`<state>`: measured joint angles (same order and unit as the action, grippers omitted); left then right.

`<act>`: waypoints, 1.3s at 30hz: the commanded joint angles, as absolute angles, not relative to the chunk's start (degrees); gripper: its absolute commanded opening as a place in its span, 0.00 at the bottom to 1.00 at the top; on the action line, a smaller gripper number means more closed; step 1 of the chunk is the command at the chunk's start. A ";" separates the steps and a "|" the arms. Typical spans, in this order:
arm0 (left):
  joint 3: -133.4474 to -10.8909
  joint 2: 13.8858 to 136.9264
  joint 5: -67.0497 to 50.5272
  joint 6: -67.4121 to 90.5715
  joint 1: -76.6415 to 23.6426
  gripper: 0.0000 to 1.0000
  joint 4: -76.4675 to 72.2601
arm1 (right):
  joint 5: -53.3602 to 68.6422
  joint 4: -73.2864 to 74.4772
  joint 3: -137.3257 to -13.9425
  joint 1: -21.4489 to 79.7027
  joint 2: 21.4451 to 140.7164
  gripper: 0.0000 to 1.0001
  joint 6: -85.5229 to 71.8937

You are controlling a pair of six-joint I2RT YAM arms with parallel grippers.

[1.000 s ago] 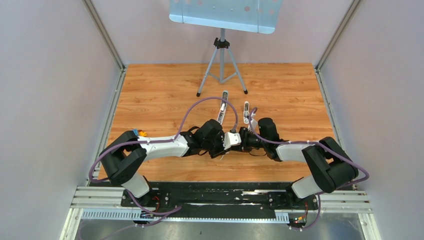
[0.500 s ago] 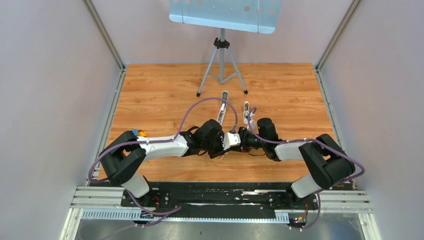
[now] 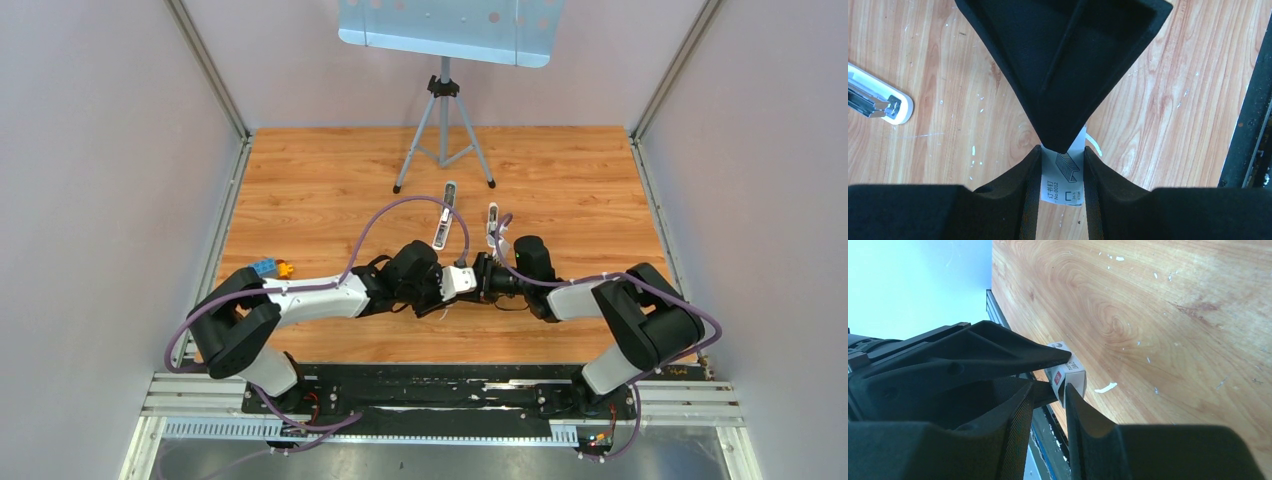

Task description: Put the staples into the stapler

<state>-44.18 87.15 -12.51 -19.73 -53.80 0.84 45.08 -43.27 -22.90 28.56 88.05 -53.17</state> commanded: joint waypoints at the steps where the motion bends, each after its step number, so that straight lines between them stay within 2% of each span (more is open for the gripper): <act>1: -44.34 84.78 -13.10 -20.13 -53.88 0.32 -5.43 | 47.55 -47.72 -21.80 29.69 89.48 0.33 -55.89; 25: -44.17 85.76 -13.81 -20.39 -53.88 0.34 -5.46 | 49.79 -51.40 -21.00 29.65 91.79 0.29 -56.79; 39: -40.08 83.39 -11.41 -20.99 -53.88 0.33 -4.29 | 46.19 -36.99 -22.37 27.16 81.17 0.29 -51.16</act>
